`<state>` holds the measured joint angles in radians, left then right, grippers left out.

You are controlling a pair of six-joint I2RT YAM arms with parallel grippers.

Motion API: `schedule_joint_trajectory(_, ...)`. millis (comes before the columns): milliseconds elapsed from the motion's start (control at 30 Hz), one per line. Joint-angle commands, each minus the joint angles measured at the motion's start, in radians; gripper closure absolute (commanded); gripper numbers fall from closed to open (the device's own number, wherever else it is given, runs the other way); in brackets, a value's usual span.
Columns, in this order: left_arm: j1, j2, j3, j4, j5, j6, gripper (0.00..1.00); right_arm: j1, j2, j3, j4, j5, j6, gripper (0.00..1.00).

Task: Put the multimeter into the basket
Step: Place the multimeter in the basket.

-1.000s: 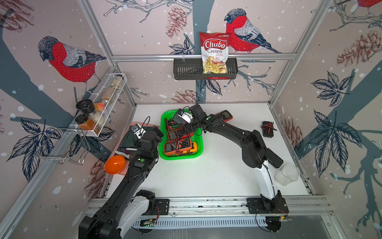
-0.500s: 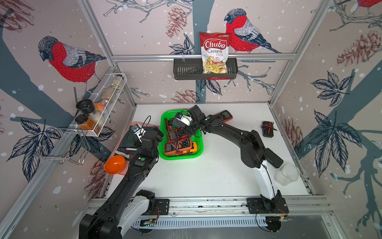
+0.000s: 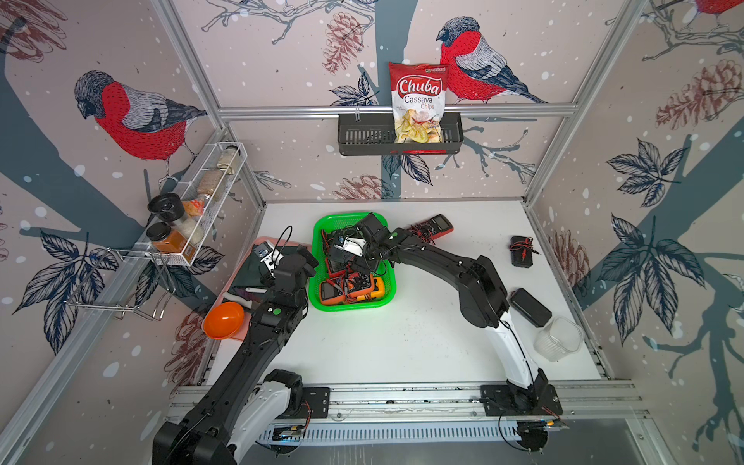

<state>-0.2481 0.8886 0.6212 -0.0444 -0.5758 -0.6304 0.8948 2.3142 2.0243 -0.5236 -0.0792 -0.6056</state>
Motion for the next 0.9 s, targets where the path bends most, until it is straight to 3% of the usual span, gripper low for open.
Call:
schedule_joint_trajectory(0, -0.001, -0.007, -0.003, 0.007, -0.001, -0.005, 0.02, 0.003, -0.005, 0.011, -0.043, -0.113, -0.075, 0.85)
schedule_joint_trajectory(67, -0.002, -0.007, -0.005, 0.01, 0.002, -0.005, 0.02, 0.004, 0.004, 0.024, -0.068, -0.139, -0.102, 0.73)
schedule_joint_trajectory(167, -0.002, -0.003, -0.004, 0.017, 0.009, -0.003, 0.02, 0.004, 0.028, 0.05, -0.088, -0.121, -0.113, 0.4)
schedule_joint_trajectory(333, -0.002, 0.008, -0.001, 0.024, 0.014, 0.001, 0.02, 0.003, 0.042, 0.057, -0.087, -0.094, -0.112, 0.15)
schedule_joint_trajectory(367, -0.002, 0.012, 0.001, 0.027, 0.014, 0.0, 0.02, 0.003, 0.039, 0.055, -0.088, -0.101, -0.112, 0.04)
schedule_joint_trajectory(400, -0.002, 0.015, 0.003, 0.028, 0.014, 0.003, 0.02, 0.004, 0.035, 0.053, -0.087, -0.107, -0.111, 0.0)
schedule_joint_trajectory(667, -0.002, 0.042, 0.021, 0.037, 0.017, 0.021, 0.02, 0.021, -0.024, 0.039, -0.074, -0.095, -0.121, 0.0)
schedule_joint_trajectory(867, -0.002, 0.058, 0.02, 0.073, 0.053, 0.066, 0.03, 0.021, -0.167, -0.09, 0.001, -0.152, -0.108, 0.0)
